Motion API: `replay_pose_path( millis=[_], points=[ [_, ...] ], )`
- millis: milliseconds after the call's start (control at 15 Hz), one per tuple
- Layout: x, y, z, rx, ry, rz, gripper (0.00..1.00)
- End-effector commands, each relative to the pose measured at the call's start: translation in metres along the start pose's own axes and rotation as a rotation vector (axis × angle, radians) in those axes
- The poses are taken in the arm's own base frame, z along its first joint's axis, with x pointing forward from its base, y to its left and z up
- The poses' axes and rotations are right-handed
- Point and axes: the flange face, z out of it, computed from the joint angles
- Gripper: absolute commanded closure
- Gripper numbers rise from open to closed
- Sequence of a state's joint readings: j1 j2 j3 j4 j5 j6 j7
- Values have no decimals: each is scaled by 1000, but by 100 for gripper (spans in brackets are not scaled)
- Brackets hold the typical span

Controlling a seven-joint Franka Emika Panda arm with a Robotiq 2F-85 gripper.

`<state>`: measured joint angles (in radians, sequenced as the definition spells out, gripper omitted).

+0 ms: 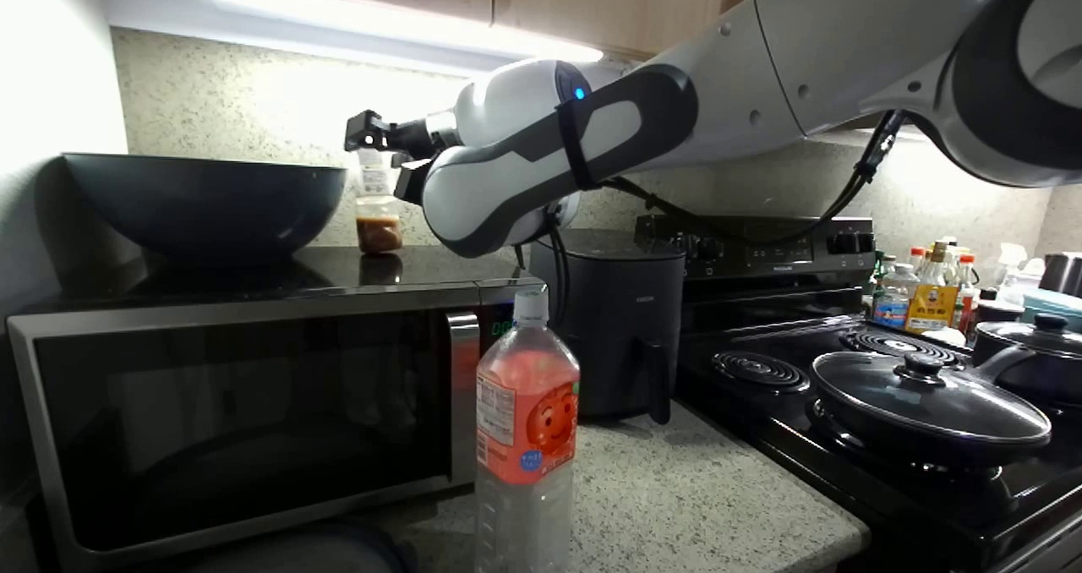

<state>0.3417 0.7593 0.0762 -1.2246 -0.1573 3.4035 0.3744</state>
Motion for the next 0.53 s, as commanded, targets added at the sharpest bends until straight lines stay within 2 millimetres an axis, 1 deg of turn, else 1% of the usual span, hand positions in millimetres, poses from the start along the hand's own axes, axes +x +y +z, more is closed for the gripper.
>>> replay_pose_path(
  millis=[0,267,400,467],
  points=[
    [4,-3,4,14,32,16,55],
    [9,2,6,6,42,33,78],
    [11,0,6,4,29,47,93],
    [11,-2,6,1,9,54,96]
  ],
)
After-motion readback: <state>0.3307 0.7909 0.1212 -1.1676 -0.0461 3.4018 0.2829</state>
